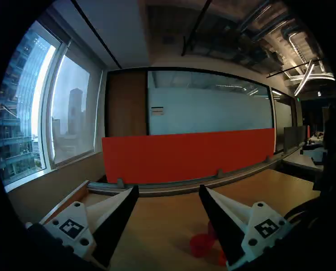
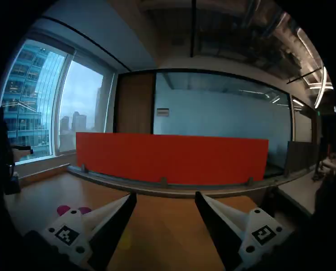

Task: Pour water

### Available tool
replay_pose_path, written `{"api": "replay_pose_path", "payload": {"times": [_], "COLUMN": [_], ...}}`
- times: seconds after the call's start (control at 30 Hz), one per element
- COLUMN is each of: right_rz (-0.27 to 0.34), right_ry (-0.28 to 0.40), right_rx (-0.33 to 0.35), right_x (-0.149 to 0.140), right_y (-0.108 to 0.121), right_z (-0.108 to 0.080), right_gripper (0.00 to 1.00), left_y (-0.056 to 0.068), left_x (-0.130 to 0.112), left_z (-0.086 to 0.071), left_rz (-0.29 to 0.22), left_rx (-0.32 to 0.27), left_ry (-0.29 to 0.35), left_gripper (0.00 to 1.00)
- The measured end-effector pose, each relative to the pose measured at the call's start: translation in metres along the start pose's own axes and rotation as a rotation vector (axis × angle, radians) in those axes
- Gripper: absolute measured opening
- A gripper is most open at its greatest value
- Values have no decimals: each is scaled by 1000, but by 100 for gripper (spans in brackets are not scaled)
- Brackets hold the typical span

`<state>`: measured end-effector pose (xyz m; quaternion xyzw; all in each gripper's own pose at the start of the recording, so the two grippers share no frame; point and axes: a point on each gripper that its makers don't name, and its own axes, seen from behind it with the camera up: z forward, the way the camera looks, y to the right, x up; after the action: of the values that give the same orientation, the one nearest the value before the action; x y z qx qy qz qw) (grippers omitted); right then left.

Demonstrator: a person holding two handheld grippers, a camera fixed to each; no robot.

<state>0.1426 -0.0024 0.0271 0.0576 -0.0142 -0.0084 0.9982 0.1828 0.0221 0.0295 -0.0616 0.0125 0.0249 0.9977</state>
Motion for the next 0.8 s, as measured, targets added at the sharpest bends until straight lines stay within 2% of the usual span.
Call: {"api": "replay_pose_path", "payload": {"times": [0.3, 0.8], "right_rz": [8, 35], "right_ry": [-10, -17], "right_rx": [43, 198], "right_x": [13, 17], "right_y": [-7, -32], "right_z": [1, -4], "right_gripper": [100, 100], "left_y": [11, 41], "left_x": [26, 28], "left_z": [4, 2], "left_rz": [-12, -26], "left_rx": [-61, -233], "left_ry": [4, -11], "left_gripper": [99, 99]}}
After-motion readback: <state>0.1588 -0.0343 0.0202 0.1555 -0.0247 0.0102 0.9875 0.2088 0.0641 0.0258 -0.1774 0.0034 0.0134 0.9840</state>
